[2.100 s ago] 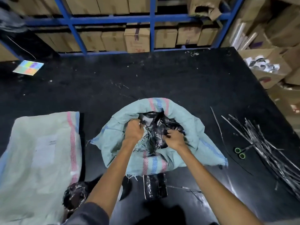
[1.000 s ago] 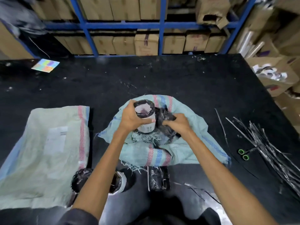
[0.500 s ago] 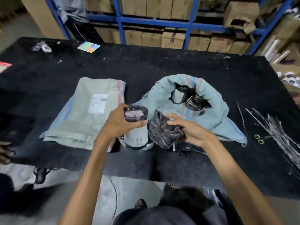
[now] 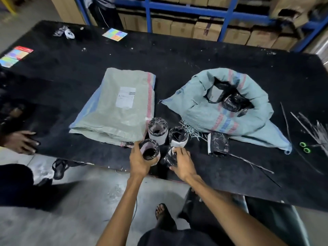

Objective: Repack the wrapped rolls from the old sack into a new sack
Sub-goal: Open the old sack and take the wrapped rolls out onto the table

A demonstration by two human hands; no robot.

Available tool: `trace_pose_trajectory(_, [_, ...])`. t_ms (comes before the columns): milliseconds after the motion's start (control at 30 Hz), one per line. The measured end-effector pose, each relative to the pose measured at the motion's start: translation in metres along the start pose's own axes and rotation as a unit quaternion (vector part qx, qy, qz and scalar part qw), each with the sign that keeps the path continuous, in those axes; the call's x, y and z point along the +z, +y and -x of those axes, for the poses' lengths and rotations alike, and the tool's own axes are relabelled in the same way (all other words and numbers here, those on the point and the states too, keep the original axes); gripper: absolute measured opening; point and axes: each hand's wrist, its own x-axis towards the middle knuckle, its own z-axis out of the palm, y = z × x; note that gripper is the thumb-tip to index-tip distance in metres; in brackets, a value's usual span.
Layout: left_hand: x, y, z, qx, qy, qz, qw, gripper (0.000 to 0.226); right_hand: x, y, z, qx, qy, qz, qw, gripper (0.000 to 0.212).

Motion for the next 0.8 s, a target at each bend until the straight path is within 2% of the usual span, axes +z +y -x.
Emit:
trace_pose_trajectory(100, [0.005, 0.003, -0.009, 0.0, 0.002, -0.004, 1.0, 0.092, 0.016, -0.001, -0.015, 0.008, 0.027, -0.023, 0.999, 0.068])
trace_pose_trajectory(200, [0.004, 0.011, -0.014, -0.019, -0.02, -0.037, 0.999, 0.098, 0.008, -0.003, -0.023, 0.006, 0.009, 0.009, 1.0, 0.075])
trace_pose_trajectory(267, [0.003, 0.027, -0.01, -0.021, -0.021, -0.099, 0.995, 0.102, -0.013, -0.001, -0.02, 0.002, -0.009, 0.011, 1.0, 0.075])
trace_pose_trajectory(367, [-0.005, 0.073, 0.002, 0.044, 0.025, -0.181, 0.982, 0.088, -0.068, 0.013, -0.016, -0.012, -0.013, -0.017, 1.0, 0.047])
trace_pose_trajectory(433, [0.0, 0.115, -0.003, 0.097, 0.023, -0.162, 0.982, 0.068, -0.116, 0.033, -0.018, -0.019, 0.021, -0.055, 0.998, 0.032])
trace_pose_trajectory(500, [0.011, 0.156, -0.015, 0.146, -0.014, -0.111, 0.983, 0.049, -0.162, 0.055, -0.031, -0.014, 0.067, -0.098, 0.993, 0.027])
trace_pose_trajectory(633, [0.073, 0.242, -0.057, 0.229, -0.127, -0.044, 0.964, 0.028, -0.243, 0.113, -0.072, 0.027, 0.179, -0.149, 0.972, 0.025])
trace_pose_trajectory(733, [0.138, 0.292, -0.088, 0.235, -0.203, -0.023, 0.95, 0.018, -0.267, 0.156, -0.102, 0.074, 0.182, -0.173, 0.965, 0.033])
trace_pose_trajectory(800, [0.18, 0.309, -0.107, 0.205, -0.241, -0.057, 0.947, 0.018, -0.265, 0.18, -0.122, 0.097, 0.147, -0.192, 0.965, 0.035])
